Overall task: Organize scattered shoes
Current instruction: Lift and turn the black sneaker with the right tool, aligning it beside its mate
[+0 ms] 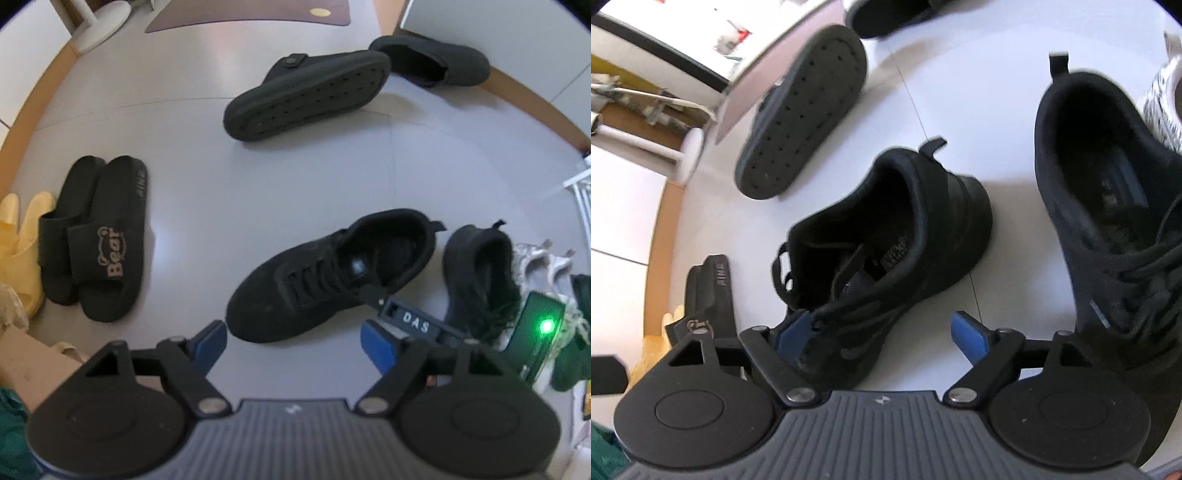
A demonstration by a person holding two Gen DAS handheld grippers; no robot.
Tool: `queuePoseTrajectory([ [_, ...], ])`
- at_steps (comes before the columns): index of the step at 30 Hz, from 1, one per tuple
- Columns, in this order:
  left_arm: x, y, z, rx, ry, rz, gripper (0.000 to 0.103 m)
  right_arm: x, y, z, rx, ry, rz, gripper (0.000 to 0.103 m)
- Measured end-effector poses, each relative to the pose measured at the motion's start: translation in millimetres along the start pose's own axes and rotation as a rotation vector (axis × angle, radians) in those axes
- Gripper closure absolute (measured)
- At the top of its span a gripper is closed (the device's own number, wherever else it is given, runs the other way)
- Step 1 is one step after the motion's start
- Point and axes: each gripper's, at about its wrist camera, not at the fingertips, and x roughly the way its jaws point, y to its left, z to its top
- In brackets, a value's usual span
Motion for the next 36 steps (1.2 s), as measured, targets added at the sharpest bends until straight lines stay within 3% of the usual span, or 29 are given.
queuePoseTrajectory([
  [3,3.3,-0.8,1.8,-0.002,0.008,0.001,0.021,8.6,8.7,-1.4,-0.034,-0.006,-0.01,0.017],
  [8,4.6,-5.3,2.7,0.011,0.014,0.004,0.021,17.1,4.9,0.6,-0.043,-0.013,0.017,0.035],
  [15,6.2,2.1,0.1,-0.003,0.023,0.011,0.02,12.9,-4.6,3.4,-0.08,-0.006,0.029,0.048],
  [27,-1.9,-18.8,1.1,0.043,0.004,-0.029,0.02,-26.7,-25.1,12.1,-0.182,-0.119,-0.003,0.071],
  [29,-2.9,-19.1,1.0,0.04,0.0,-0.035,0.02,-35.3,-23.9,11.2,-0.18,-0.152,-0.01,0.078],
  [31,-3.2,-17.2,0.6,0.036,-0.003,-0.04,0.02,-44.0,-22.6,8.7,-0.172,-0.185,-0.027,0.078],
  [33,-2.7,-14.5,0.2,0.03,-0.003,-0.041,0.02,-49.9,-21.2,5.6,-0.166,-0.206,-0.055,0.071],
  [35,-2.0,-11.1,-0.2,0.024,-0.003,-0.044,0.02,-48.7,-20.2,2.4,-0.169,-0.203,-0.076,0.027],
  [36,-2.1,-9.9,-0.3,0.022,-0.004,-0.047,0.02,-46.6,-19.5,0.3,-0.175,-0.197,-0.084,0.021],
])
